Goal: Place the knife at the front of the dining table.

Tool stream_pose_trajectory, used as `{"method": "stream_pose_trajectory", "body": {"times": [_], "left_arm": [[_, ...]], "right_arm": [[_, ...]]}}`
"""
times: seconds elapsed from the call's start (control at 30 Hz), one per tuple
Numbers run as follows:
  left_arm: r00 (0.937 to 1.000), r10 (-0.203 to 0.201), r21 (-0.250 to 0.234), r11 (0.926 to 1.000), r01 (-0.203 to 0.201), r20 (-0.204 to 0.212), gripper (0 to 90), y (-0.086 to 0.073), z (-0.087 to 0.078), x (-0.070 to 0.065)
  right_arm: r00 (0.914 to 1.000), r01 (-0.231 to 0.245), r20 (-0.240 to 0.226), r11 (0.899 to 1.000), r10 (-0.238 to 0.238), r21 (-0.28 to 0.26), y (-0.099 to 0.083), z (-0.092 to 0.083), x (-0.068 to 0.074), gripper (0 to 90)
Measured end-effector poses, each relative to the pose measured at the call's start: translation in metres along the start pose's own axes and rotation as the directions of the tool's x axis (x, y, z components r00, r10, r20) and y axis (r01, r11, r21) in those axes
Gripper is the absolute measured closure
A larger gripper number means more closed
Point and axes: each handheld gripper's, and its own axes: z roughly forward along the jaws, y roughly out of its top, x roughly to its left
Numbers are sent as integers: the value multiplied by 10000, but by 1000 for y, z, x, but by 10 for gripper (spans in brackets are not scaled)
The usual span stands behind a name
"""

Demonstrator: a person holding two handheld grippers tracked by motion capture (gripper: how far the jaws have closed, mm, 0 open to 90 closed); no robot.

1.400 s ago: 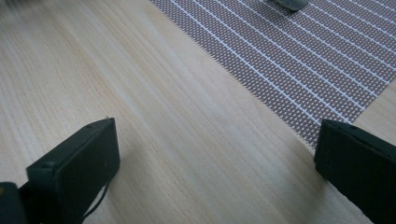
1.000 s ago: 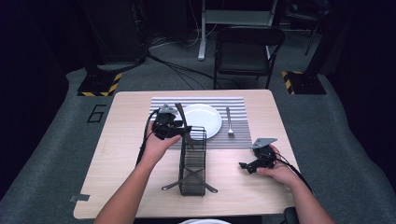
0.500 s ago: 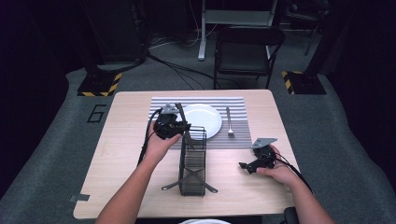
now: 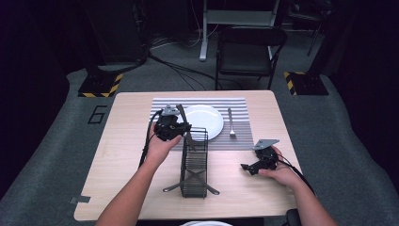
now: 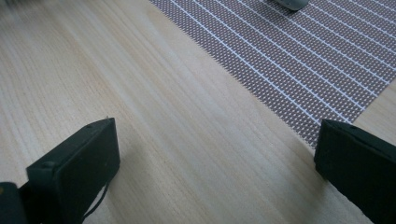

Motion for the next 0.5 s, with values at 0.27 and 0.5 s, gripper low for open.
{"method": "stream_pose_trajectory", "body": {"times": [0.27, 0.5], "left_arm": [[9999, -95, -36, 9999, 96, 126, 800, 0, -1, 2], [9998, 145, -54, 9999, -144, 138, 815, 4, -3, -1]], "right_arm": [[10000, -14, 0, 10000, 14, -1, 0, 0, 0, 0], [10000, -18, 4, 10000, 18, -6, 0, 0, 0, 0]]}}
